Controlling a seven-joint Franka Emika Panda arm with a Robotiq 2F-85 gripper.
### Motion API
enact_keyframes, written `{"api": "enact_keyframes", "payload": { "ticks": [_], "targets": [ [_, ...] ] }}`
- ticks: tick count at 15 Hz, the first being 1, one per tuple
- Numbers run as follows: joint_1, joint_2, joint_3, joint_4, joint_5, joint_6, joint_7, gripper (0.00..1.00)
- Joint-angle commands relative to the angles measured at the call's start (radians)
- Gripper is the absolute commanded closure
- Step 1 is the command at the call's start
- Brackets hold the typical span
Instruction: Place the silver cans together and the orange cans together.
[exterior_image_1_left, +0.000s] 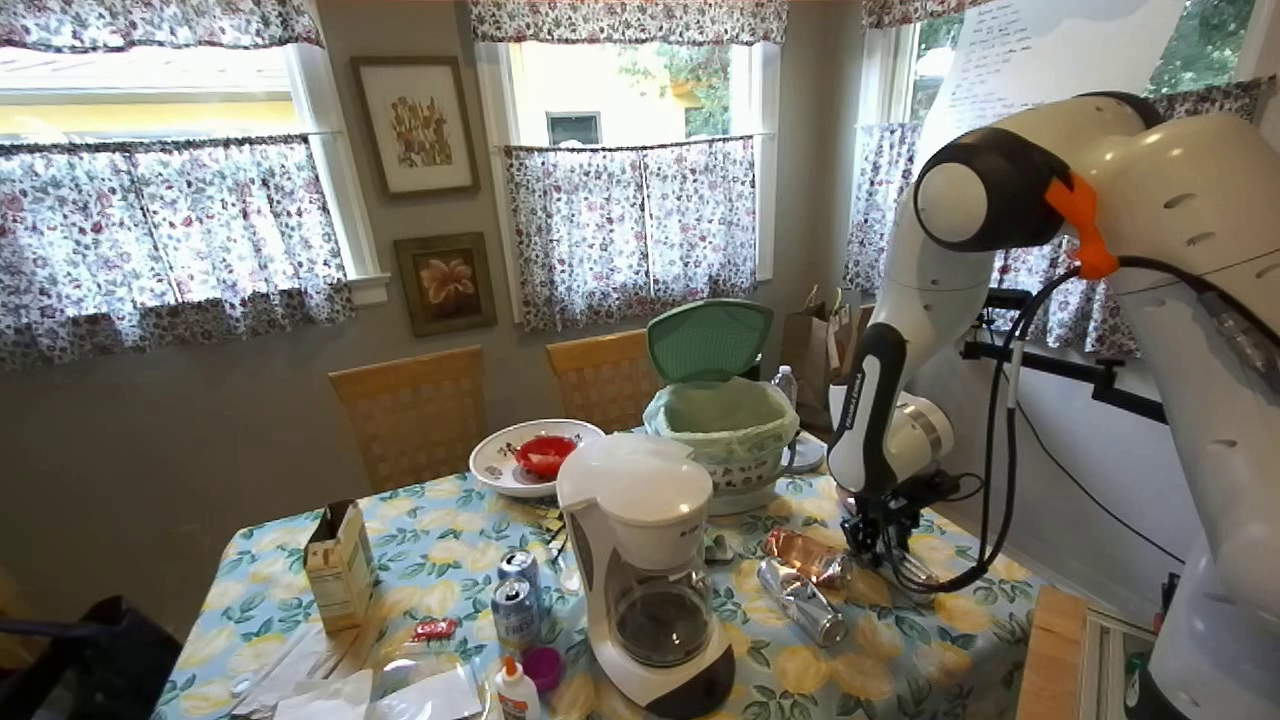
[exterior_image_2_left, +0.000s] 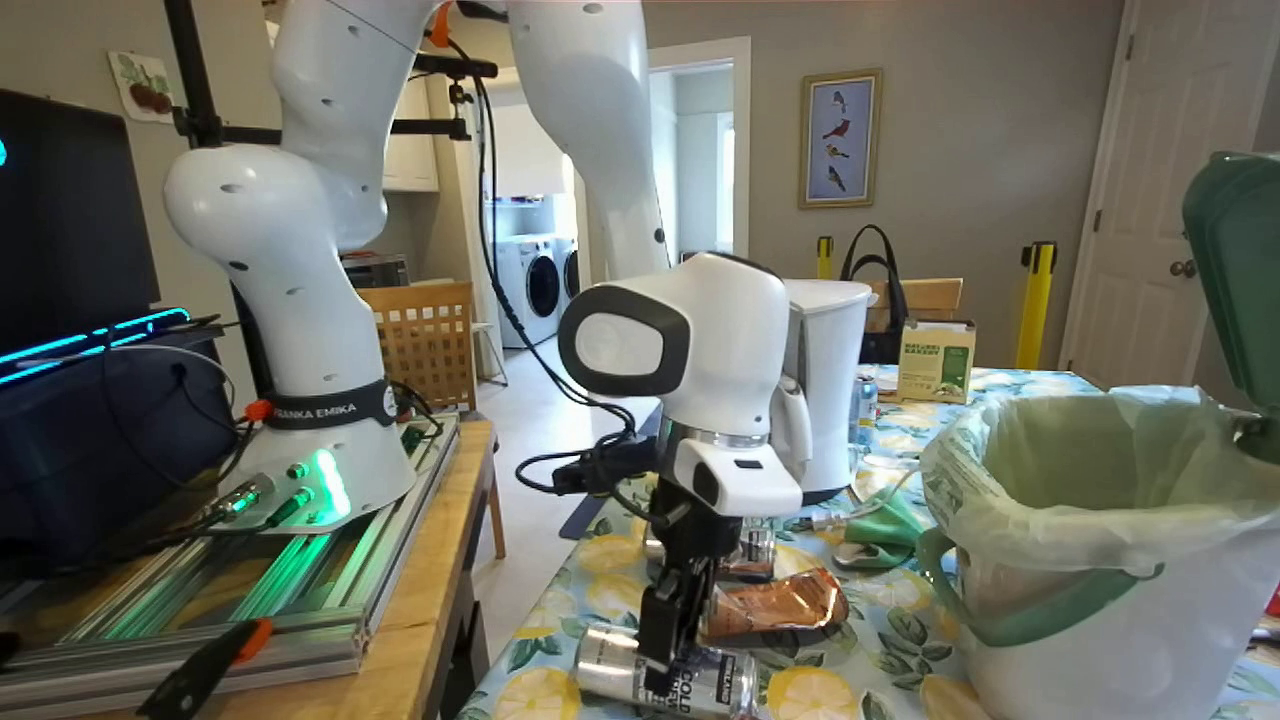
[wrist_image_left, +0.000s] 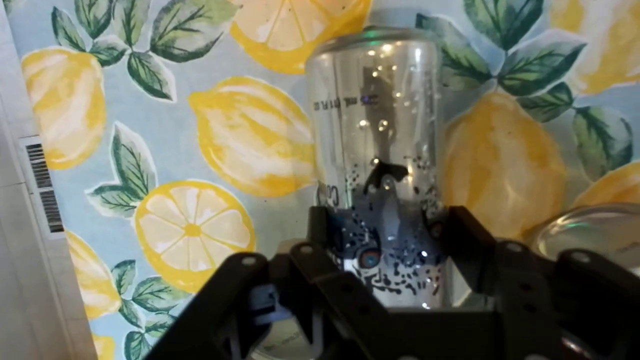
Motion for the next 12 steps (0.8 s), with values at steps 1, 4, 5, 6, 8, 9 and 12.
{"api": "enact_keyframes", "payload": {
  "ticks": [1, 4, 5, 6, 8, 9, 12],
  "targets": [
    [0.005, -0.009, 0.011, 0.0, 0.011, 0.023, -0.001, 0.69],
    [0.016, -0.034, 0.017, -0.008, 0.007, 0.023, -0.003, 0.84],
    [0.022, -0.049, 0.018, -0.012, 0.005, 0.018, -0.002, 0.88],
    [0.028, -0.062, 0.02, -0.016, 0.003, 0.014, -0.004, 0.94],
    [0.055, -0.091, 0.011, -0.021, -0.007, 0.005, 0.008, 0.99],
    [0.062, -0.107, 0.013, -0.025, -0.01, 0.002, 0.006, 0.96],
    [0.087, -0.144, 0.013, -0.029, -0.018, -0.006, 0.01, 0.96]
  ]
}}
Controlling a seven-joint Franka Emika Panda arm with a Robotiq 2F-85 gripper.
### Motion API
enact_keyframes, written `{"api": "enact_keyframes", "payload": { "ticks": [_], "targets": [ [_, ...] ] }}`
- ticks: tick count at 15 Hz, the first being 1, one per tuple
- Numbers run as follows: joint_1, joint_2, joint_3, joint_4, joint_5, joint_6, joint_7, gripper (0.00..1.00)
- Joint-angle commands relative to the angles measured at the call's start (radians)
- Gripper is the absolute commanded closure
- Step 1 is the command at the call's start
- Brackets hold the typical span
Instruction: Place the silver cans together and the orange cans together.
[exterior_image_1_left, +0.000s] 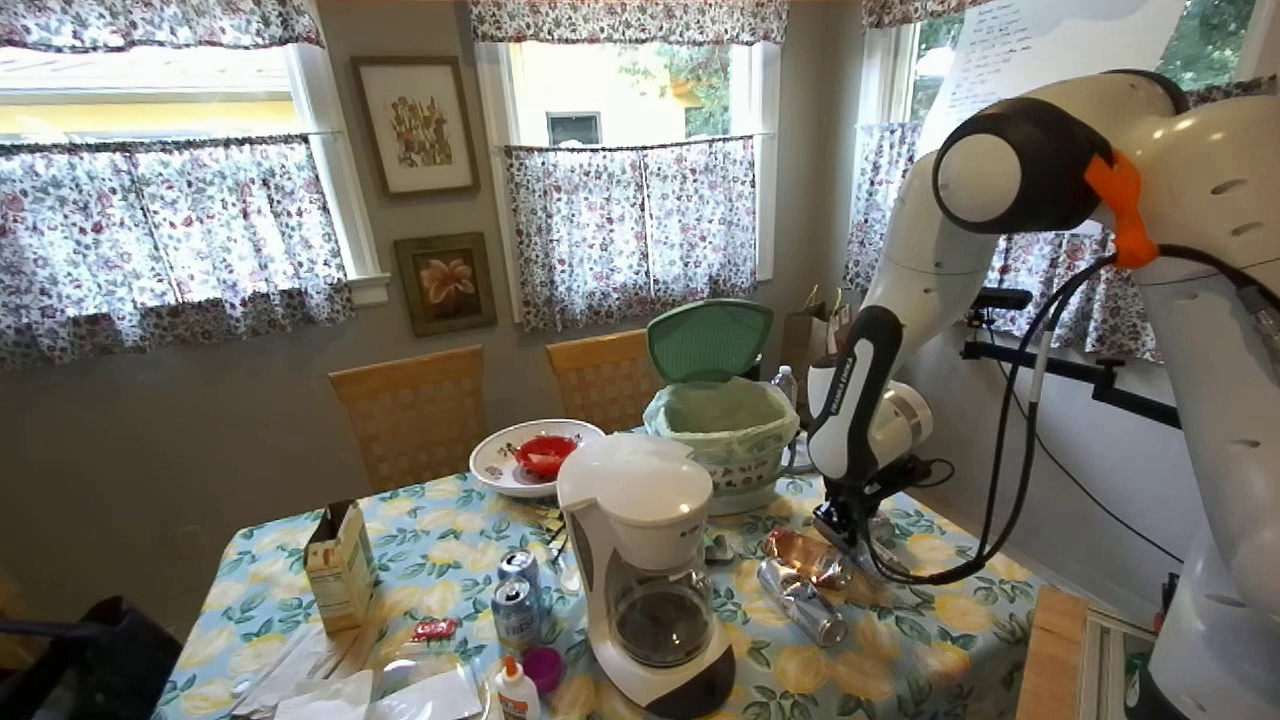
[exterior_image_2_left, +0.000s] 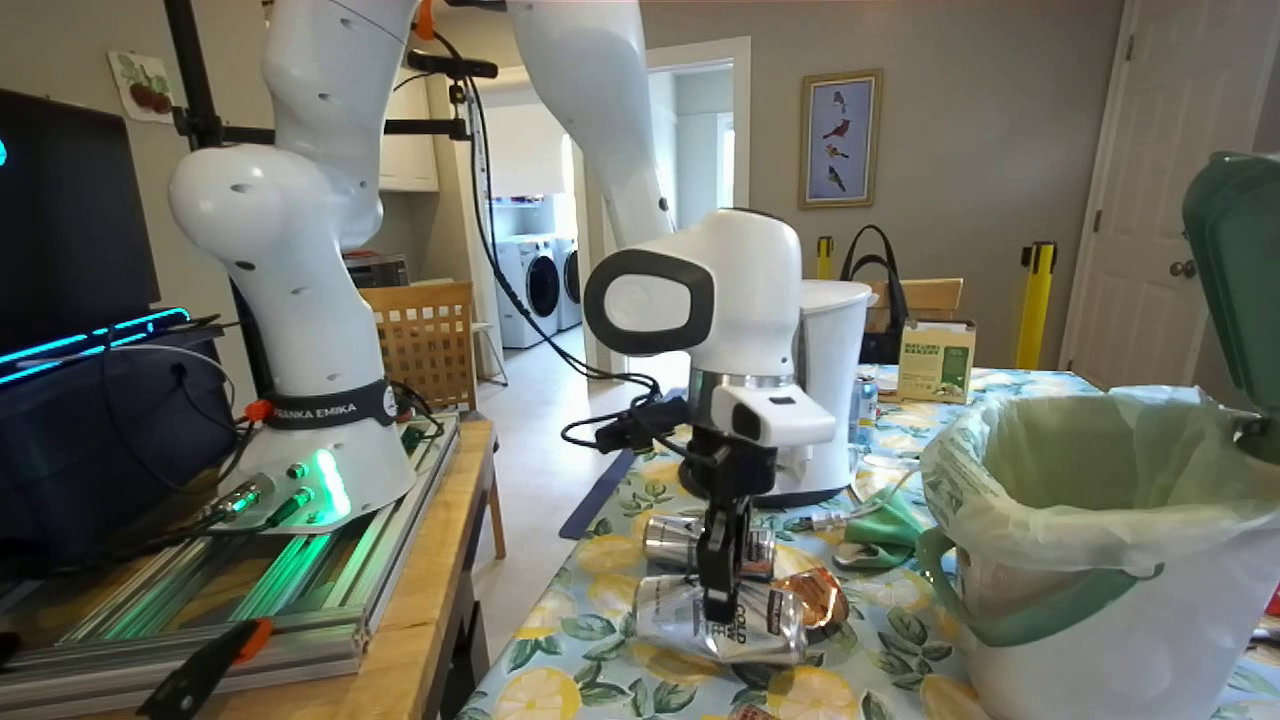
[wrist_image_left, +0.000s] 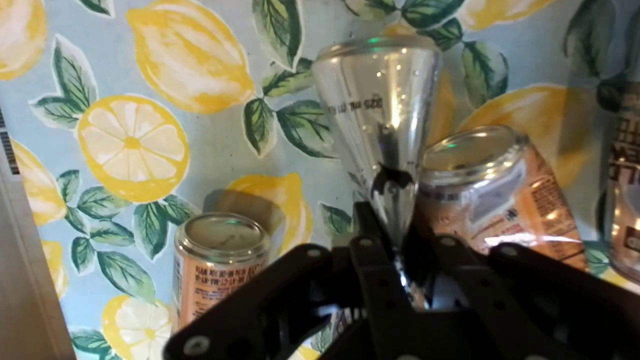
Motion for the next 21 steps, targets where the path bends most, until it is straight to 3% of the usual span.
{"api": "enact_keyframes", "payload": {
  "ticks": [1, 5, 12, 21],
  "targets": [
    [0.031, -0.078, -0.002, -0.034, -0.02, -0.021, 0.01, 0.96],
    [0.042, -0.13, 0.031, -0.037, -0.012, -0.052, 0.004, 0.96],
    [0.026, -0.197, 0.147, -0.025, 0.034, -0.147, -0.016, 0.96],
    [0.023, -0.149, 0.279, 0.038, 0.144, -0.22, -0.032, 0.96]
  ]
}}
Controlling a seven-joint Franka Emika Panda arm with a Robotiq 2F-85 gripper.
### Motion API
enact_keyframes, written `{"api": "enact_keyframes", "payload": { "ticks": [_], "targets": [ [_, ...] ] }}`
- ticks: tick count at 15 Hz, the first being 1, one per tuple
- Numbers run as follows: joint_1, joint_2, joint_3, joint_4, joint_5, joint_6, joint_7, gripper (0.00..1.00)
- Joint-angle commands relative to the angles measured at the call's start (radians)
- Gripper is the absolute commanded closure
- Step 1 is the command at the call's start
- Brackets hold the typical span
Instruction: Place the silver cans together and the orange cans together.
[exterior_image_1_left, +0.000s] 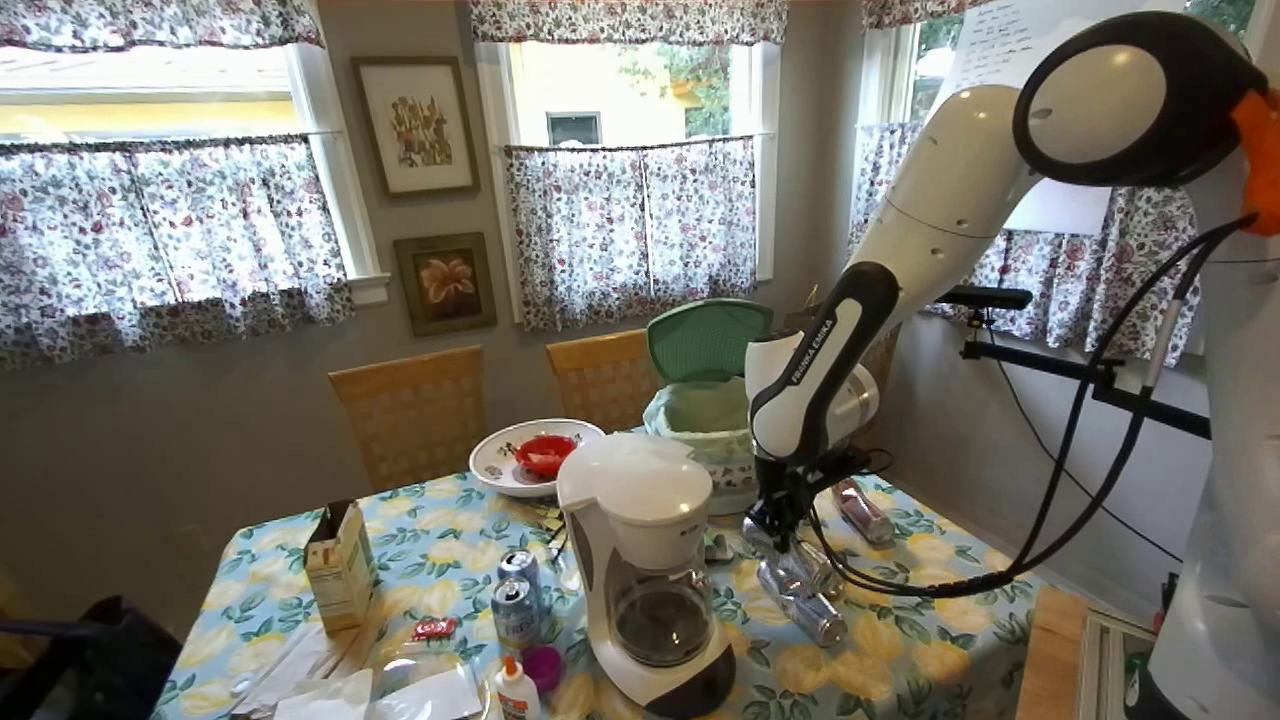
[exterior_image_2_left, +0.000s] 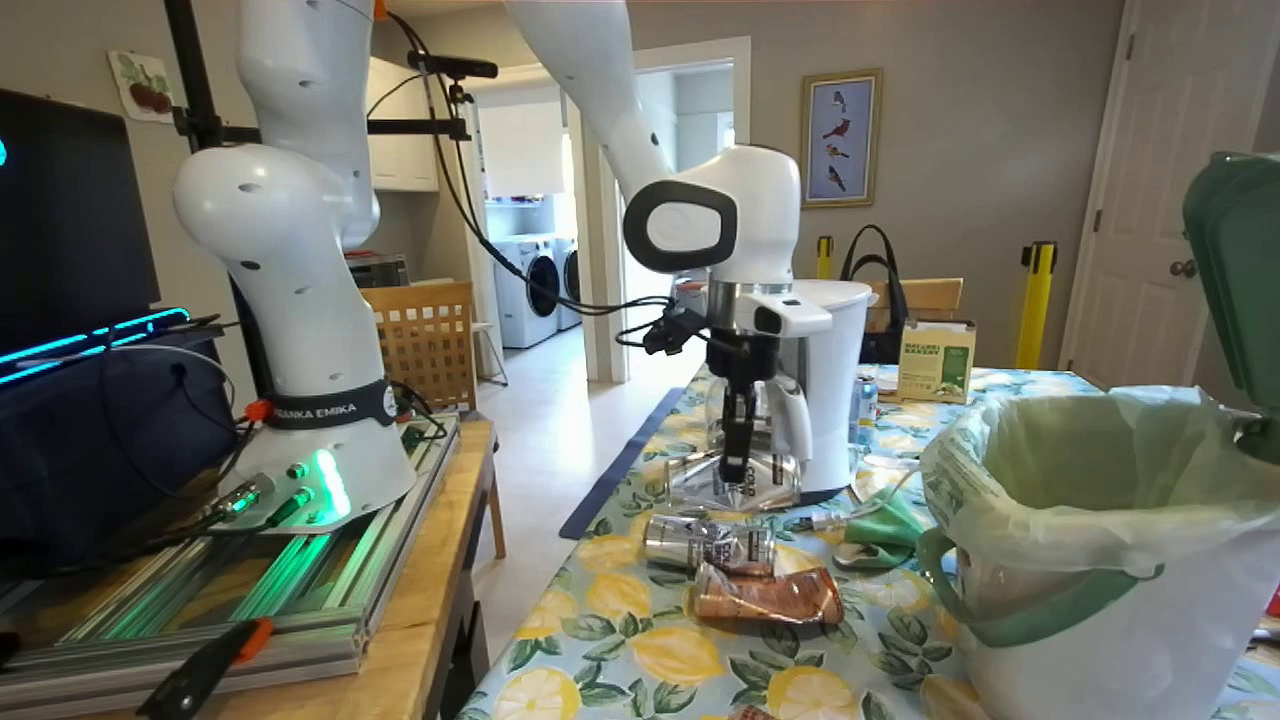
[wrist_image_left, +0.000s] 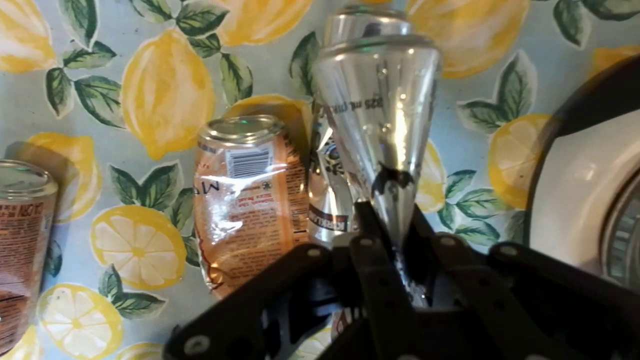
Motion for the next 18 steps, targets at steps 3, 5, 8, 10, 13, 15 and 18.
{"api": "enact_keyframes", "payload": {
  "ticks": [3, 5, 8, 10, 13, 15, 18],
  "targets": [
    [-0.007, 0.057, 0.063, 0.056, 0.088, -0.05, -0.02, 0.96],
    [-0.004, 0.079, 0.062, 0.07, 0.075, -0.055, -0.014, 0.96],
    [-0.001, 0.106, 0.055, 0.085, 0.064, -0.061, -0.006, 0.96],
    [0.003, 0.128, 0.049, 0.096, 0.056, -0.065, -0.001, 0.96],
    [0.006, 0.154, 0.043, 0.11, 0.05, -0.073, 0.002, 0.96],
    [0.009, 0.169, 0.039, 0.119, 0.044, -0.081, 0.005, 0.96],
    [0.016, 0.186, 0.029, 0.128, 0.032, -0.089, 0.01, 0.83]
  ]
}}
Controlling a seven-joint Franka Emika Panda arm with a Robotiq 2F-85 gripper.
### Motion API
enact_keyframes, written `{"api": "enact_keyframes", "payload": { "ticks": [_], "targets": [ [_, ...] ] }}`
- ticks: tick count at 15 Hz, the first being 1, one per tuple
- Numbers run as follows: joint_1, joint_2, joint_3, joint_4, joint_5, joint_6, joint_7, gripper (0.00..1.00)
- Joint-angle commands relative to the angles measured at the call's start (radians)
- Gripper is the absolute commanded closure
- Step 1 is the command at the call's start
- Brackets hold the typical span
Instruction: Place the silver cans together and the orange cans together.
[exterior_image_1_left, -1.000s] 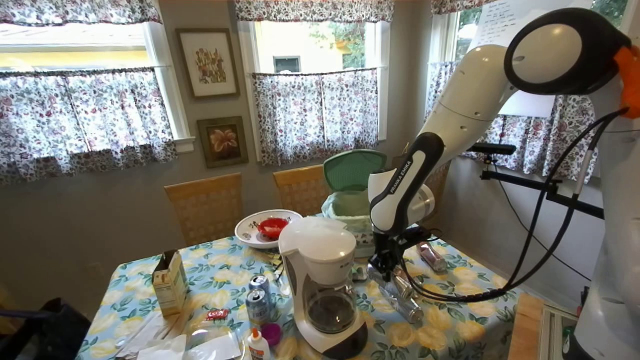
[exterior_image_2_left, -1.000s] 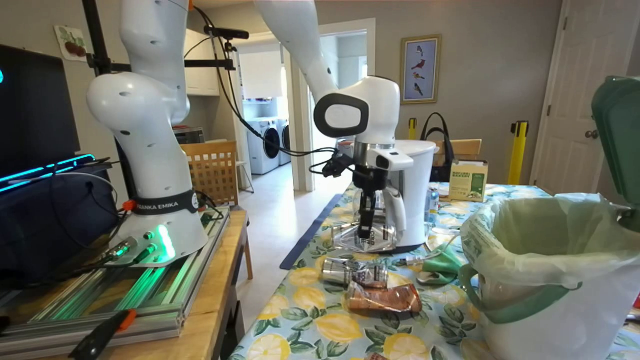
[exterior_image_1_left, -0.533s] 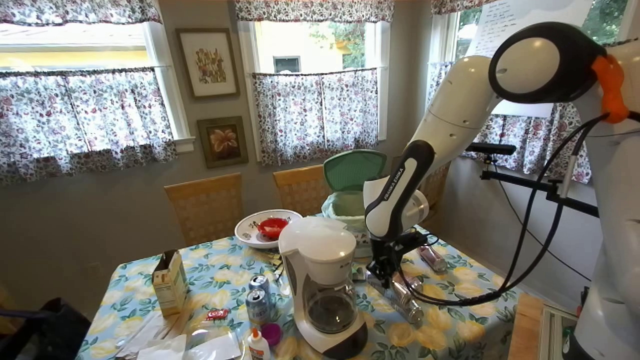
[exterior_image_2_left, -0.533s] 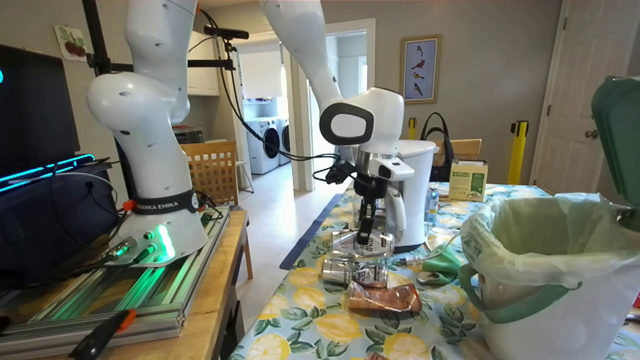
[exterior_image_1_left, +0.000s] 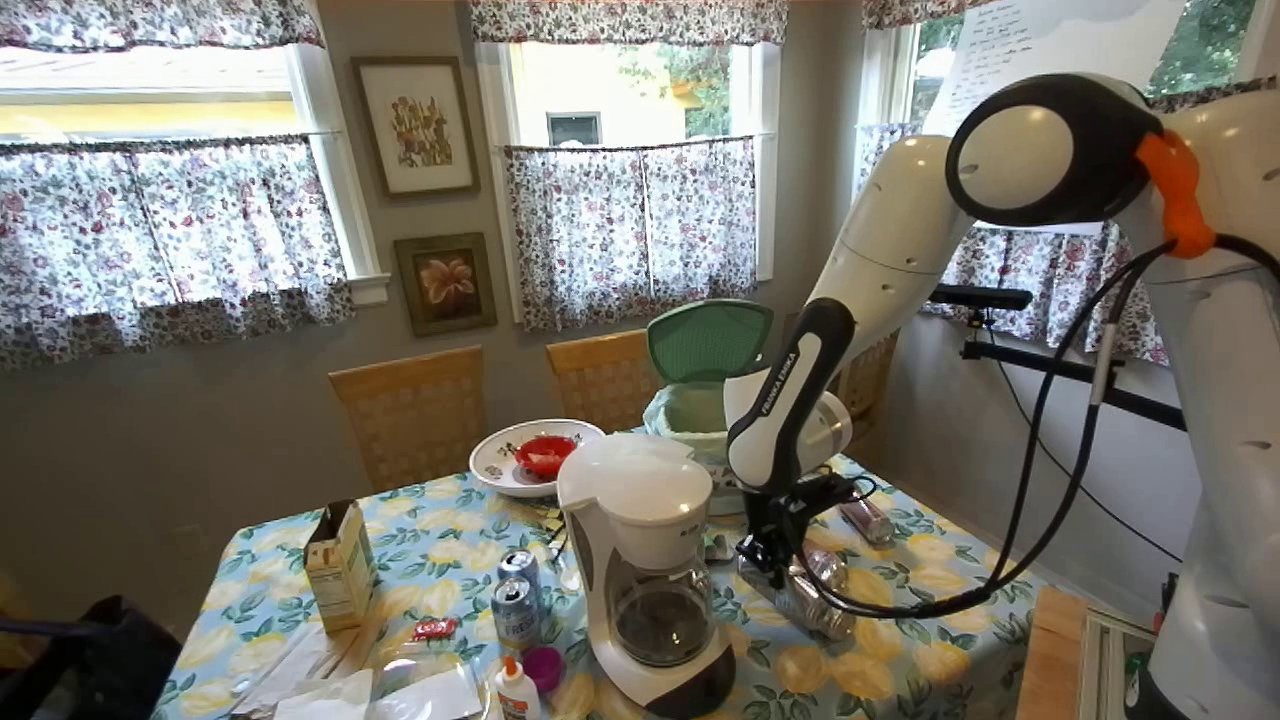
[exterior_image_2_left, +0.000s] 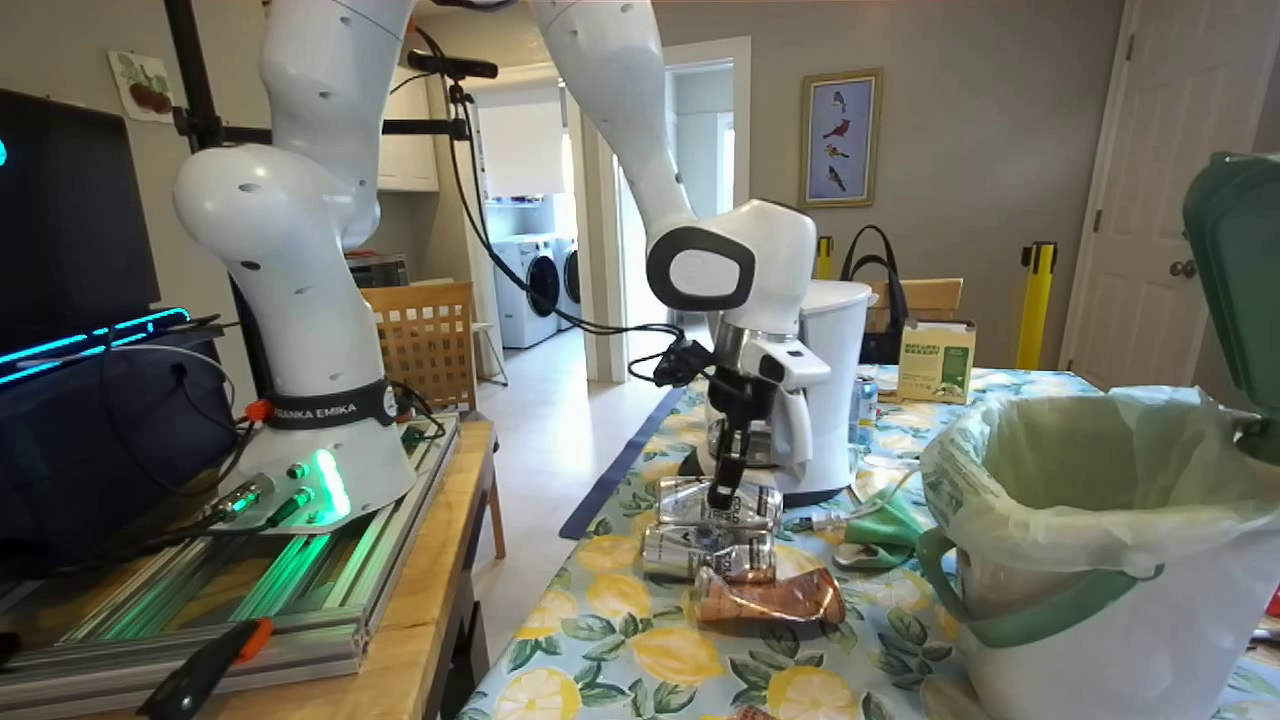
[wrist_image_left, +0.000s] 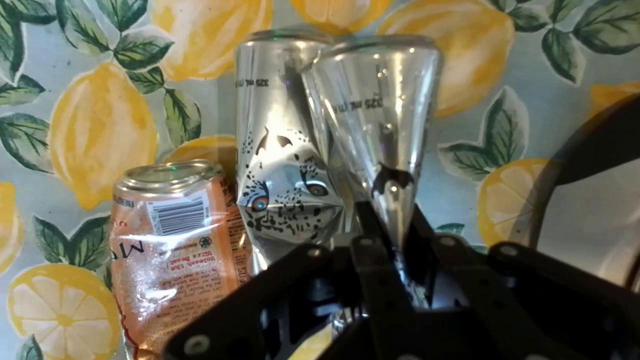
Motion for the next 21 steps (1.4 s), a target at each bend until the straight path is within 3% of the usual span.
{"api": "enact_keyframes", "payload": {
  "ticks": [1, 2, 10, 15, 21],
  "targets": [
    [0.02, 0.034, -0.022, 0.037, -0.03, -0.039, 0.017, 0.59],
    [0.02, 0.036, -0.024, 0.039, -0.031, -0.044, 0.016, 0.57],
    [0.007, -0.018, -0.041, 0.017, -0.022, -0.006, 0.015, 0.02],
    [-0.025, -0.055, -0.1, 0.001, -0.029, 0.033, 0.016, 0.0],
    [-0.071, 0.001, -0.153, 0.001, -0.027, 0.148, 0.001, 0.0]
  ]
}}
